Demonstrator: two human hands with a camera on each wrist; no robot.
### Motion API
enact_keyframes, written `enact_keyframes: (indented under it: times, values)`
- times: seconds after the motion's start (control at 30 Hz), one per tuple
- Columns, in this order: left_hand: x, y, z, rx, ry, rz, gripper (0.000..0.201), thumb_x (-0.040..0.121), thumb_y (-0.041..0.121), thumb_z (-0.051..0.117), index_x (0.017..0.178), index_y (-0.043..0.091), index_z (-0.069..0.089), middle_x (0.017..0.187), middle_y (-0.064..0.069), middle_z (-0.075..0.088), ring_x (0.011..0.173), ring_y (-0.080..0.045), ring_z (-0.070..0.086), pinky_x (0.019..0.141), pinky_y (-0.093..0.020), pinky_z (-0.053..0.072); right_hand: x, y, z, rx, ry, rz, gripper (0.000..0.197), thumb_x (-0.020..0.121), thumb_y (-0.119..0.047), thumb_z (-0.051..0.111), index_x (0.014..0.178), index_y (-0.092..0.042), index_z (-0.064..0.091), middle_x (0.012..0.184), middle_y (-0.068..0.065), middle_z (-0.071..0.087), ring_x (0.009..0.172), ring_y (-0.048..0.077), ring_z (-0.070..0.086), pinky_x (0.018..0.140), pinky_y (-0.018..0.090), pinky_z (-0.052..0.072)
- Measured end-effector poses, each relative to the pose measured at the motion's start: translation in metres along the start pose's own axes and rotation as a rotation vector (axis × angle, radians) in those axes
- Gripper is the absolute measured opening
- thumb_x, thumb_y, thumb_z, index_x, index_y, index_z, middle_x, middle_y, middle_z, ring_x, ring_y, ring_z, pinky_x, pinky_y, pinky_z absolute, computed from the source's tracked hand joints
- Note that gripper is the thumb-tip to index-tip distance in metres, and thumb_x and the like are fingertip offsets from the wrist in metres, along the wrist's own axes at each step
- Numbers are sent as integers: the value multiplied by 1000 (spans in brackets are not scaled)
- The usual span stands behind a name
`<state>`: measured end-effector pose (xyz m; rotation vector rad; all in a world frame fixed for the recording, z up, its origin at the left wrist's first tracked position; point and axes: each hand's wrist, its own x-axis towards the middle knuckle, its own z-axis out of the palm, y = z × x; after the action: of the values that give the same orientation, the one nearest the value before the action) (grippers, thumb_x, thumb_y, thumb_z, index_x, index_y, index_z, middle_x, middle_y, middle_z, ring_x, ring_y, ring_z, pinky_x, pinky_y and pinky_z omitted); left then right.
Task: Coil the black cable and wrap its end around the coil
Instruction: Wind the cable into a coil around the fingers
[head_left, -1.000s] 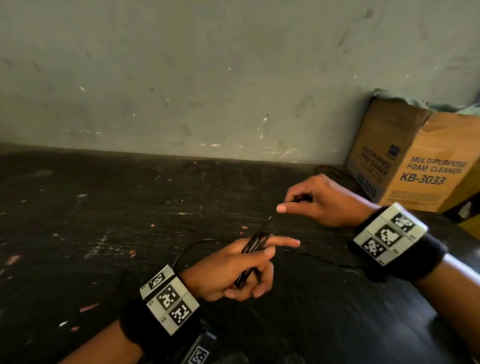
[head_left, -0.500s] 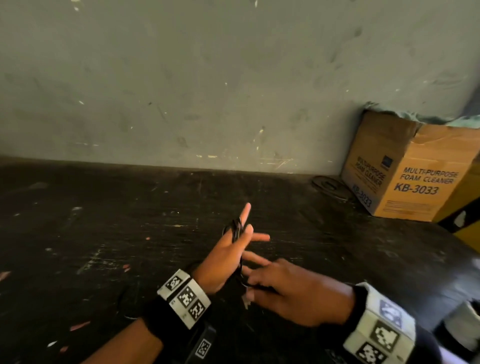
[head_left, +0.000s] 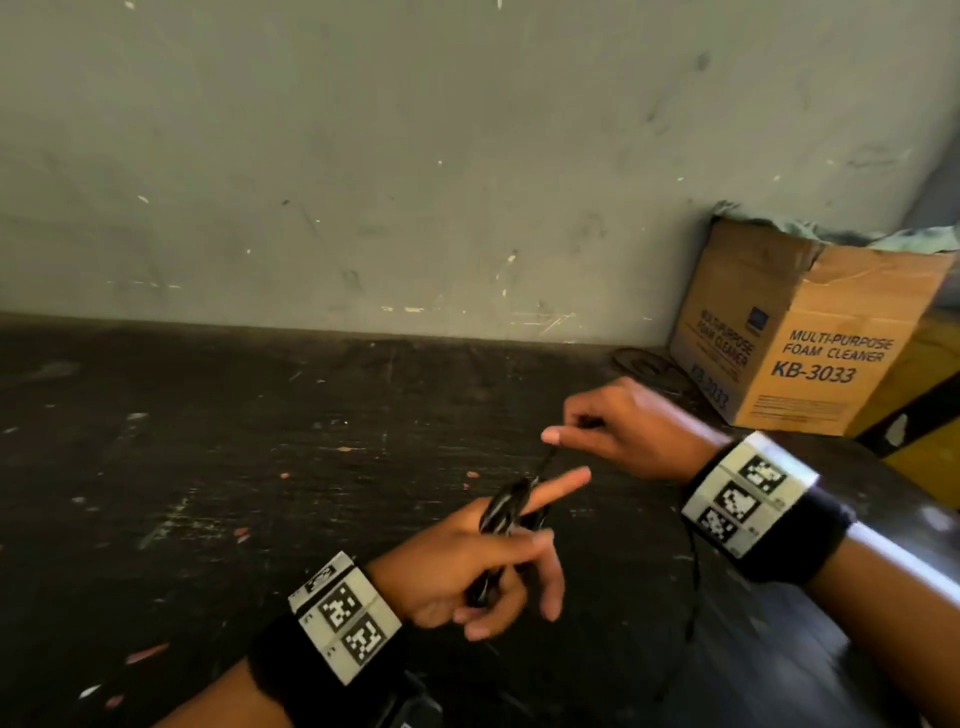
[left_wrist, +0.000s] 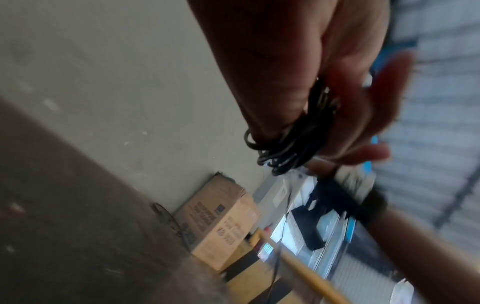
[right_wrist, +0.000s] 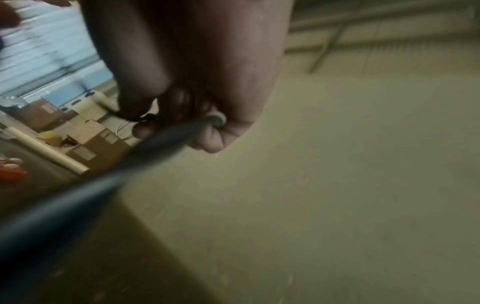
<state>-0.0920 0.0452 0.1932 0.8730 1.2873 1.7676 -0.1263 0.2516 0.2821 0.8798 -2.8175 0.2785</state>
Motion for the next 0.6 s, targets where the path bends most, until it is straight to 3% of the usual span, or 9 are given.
enact_keyframes:
  times: [0.1,0.17,0.23,0.33,0.43,0.53,0.6]
  values:
    - [5,16,-5,-218,32,119,48,95,32,39,140,48,31,108,-20,68,55,-20,71,35,-23,53,-11,-7,45,114,3,49,50,90,-49,28,83,-15,65,77,9,72,66,23,67,65,45,56]
    - [11,26,-13,-377,92,211,48,93,34,38,139,47,31,121,-22,65,71,-27,74,43,-29,58,-16,-18,70,216,-29,86,37,96,-38,33,96,-17,63,88,10,72,75,23,69,67,39,57]
    - [15,32,-23,-445,223,287,52,93,34,39,142,47,28,126,-21,64,79,-31,74,47,-31,60,-20,-33,85,275,-142,117,27,101,-29,38,104,-14,60,86,8,68,71,17,65,64,29,51]
    - [22,29,-34,-299,394,298,58,90,36,42,143,51,22,126,-18,64,87,-35,73,53,-36,62,-24,-57,87,314,-368,87,24,101,-30,41,111,-17,58,97,6,67,79,11,63,74,29,53]
    - [26,16,-33,-24,491,215,61,88,40,45,141,56,19,127,-11,64,91,-33,72,55,-35,60,-22,-71,66,239,-357,28,24,99,-25,45,103,-8,62,100,10,67,81,18,60,74,30,49]
    - [26,-6,-32,257,500,99,57,92,43,43,141,57,18,104,3,74,77,-16,73,61,-30,57,-18,-75,32,191,-343,-55,19,94,-18,52,88,-6,66,88,8,68,70,11,56,69,27,50]
    - [25,-16,-28,334,436,-42,61,89,56,41,145,40,23,89,-4,76,61,-18,70,50,-25,54,-14,-72,7,173,-357,-71,14,91,-16,58,83,-10,68,74,-5,65,61,-1,55,63,11,48]
